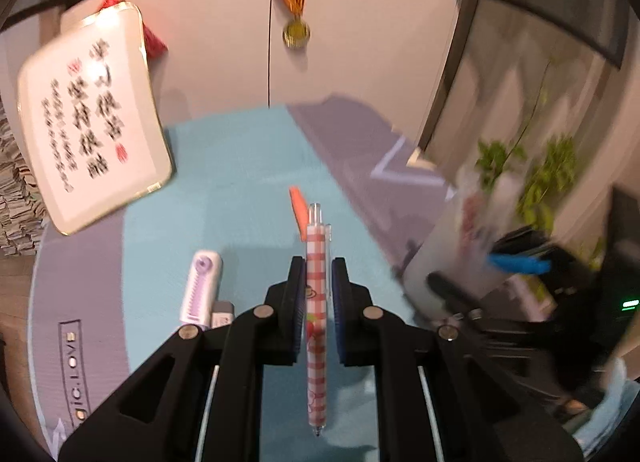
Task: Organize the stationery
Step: 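Lift the pink checkered pen over the cup and release it with the left tool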
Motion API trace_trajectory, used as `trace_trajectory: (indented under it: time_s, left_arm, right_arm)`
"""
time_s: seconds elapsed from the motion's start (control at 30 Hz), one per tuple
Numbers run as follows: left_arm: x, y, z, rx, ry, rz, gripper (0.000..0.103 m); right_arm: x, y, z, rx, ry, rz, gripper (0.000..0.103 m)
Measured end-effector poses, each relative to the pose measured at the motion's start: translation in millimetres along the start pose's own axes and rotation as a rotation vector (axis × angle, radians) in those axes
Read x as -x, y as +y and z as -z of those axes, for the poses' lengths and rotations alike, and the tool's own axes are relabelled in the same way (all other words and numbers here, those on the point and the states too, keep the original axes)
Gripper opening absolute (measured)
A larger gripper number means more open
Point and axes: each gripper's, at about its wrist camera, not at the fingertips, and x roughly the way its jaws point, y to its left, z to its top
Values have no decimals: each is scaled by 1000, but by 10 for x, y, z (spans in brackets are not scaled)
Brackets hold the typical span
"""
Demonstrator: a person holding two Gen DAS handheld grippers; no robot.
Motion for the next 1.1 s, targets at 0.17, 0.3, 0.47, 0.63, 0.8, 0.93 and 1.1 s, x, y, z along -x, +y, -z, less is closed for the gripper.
trace_trajectory:
  time_s: [0.17, 0.3, 0.47, 0.63, 0.8, 0.93, 1.1]
  left_arm:
    - [448, -23, -78, 8, -149, 38, 11]
    - [650, -135, -189, 25, -274, 100, 11]
    - [709, -282, -377, 46, -384, 188, 11]
    - [657, -444, -542, 43, -436, 258, 11]
    - [448, -542, -641, 62, -418, 301, 11]
    - [331, -563, -654, 69, -406, 339, 11]
    - [303, -606, -655, 61, -426, 350, 11]
  right_arm:
    - [-5, 13, 0, 4, 0, 5, 70]
    - [-3, 19, 1, 6, 1, 8, 70]
    - [0, 22, 2, 7, 1, 9, 70]
    - [-4, 14, 1, 3, 0, 4, 70]
    - [0, -2, -4, 0, -1, 0, 70]
    - [0, -1, -5, 1, 1, -1, 70]
    - [-7, 5, -10, 1, 6, -1, 70]
